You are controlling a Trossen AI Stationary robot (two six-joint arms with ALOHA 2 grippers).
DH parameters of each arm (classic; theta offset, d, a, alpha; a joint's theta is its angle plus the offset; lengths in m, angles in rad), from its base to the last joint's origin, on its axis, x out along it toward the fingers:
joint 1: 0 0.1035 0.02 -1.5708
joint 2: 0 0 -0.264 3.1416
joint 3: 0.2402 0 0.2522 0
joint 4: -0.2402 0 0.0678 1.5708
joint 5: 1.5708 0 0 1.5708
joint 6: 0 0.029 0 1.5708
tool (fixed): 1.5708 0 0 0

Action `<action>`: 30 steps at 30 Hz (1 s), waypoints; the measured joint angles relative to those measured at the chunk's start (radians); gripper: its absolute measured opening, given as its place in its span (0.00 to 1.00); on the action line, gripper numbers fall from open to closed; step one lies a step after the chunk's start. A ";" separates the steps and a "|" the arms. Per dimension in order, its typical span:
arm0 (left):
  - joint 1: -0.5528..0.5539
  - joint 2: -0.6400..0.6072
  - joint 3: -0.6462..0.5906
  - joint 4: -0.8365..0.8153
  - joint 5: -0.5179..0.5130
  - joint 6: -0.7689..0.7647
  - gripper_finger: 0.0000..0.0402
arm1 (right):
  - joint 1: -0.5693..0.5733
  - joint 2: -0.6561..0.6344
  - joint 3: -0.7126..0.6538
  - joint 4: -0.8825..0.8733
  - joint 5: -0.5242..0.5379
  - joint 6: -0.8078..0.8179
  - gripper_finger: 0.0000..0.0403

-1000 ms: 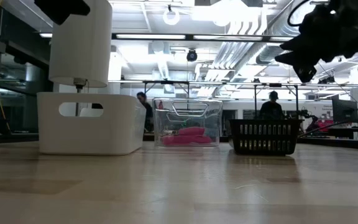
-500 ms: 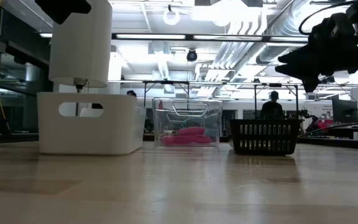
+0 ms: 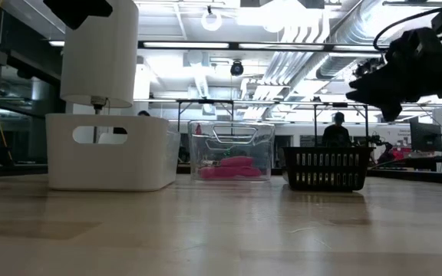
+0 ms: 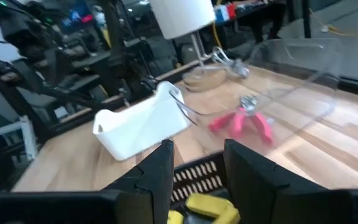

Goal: Pick & Place School Supplies
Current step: Return to Home Position

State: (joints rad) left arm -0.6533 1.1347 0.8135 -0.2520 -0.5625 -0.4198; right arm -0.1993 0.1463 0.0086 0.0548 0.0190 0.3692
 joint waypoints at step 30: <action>0.000 0.000 0.001 0.002 0.001 0.000 0.34 | 0.000 -0.070 -0.002 -0.042 -0.025 -0.026 0.33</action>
State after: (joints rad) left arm -0.6531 1.1351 0.8143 -0.2497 -0.5613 -0.4194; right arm -0.1989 0.0759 0.0065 0.0132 -0.0055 0.3434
